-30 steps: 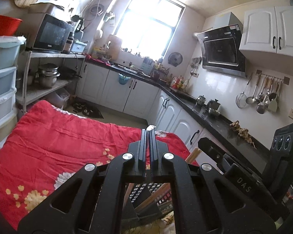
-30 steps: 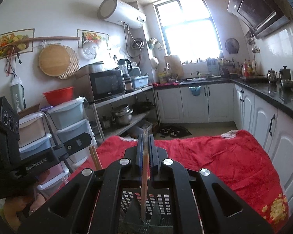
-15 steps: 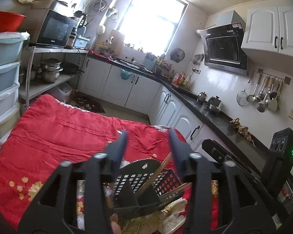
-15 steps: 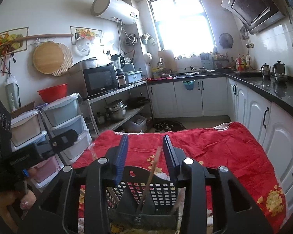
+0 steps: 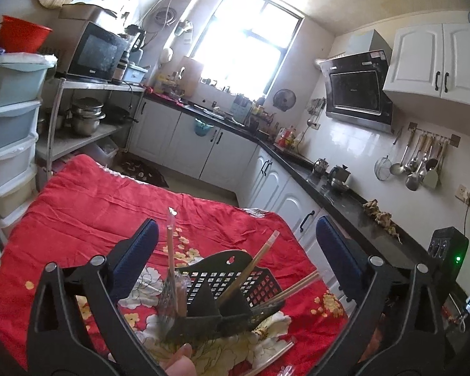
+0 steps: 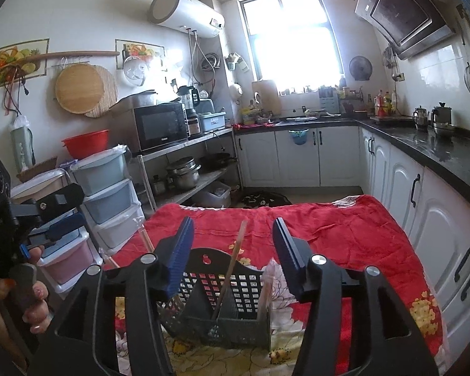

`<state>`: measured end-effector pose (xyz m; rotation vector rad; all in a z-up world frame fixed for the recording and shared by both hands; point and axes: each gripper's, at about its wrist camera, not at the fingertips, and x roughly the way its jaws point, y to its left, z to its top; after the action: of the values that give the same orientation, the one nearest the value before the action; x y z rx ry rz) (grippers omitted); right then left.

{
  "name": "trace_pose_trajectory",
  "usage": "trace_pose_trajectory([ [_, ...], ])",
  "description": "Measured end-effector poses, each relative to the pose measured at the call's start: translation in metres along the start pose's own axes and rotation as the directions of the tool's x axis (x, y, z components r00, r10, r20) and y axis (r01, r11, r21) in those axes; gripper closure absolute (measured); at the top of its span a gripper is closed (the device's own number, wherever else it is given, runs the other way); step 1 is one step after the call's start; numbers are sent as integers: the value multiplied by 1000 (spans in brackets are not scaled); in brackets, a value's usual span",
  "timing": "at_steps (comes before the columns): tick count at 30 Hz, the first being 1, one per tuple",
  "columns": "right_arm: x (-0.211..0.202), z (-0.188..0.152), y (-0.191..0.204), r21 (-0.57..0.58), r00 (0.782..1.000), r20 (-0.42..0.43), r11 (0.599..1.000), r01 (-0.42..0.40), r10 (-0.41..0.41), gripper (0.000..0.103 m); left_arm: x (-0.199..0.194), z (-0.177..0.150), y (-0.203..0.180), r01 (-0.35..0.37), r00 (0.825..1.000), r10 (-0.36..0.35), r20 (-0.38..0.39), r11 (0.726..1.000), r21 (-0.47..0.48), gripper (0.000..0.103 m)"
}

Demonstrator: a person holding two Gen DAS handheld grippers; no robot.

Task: Organize utensils
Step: 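Open both tools to release the chopsticks into the caddy, then withdraw both open tools from the caddy and lower toward the chopstick pile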

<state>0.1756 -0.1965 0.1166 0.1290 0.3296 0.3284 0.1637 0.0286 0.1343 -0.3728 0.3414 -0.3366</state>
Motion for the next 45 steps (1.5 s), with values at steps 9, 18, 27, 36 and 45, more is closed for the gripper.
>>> trace_pose_trajectory([
  [9,-21,-9,6,-18,1000,-4,1000,-16,16,44,-21,-6,-2,-5,1000,5,18,1000,0,11],
  [18,-31,-20,13,-19,999,-28,999,-31,30,41,-34,-23,5,-26,1000,26,6,1000,-7,11],
  [27,-38,-31,21,-36,998,-46,999,-40,39,38,-41,-38,10,-46,999,46,-9,999,-3,11],
  [36,-42,-44,28,-51,997,-70,998,-48,45,36,-45,-53,17,-67,997,67,-40,998,-13,11],
  [45,-41,-57,30,-46,993,-103,997,-58,53,35,-47,-65,31,-103,993,100,-67,994,-36,11],
])
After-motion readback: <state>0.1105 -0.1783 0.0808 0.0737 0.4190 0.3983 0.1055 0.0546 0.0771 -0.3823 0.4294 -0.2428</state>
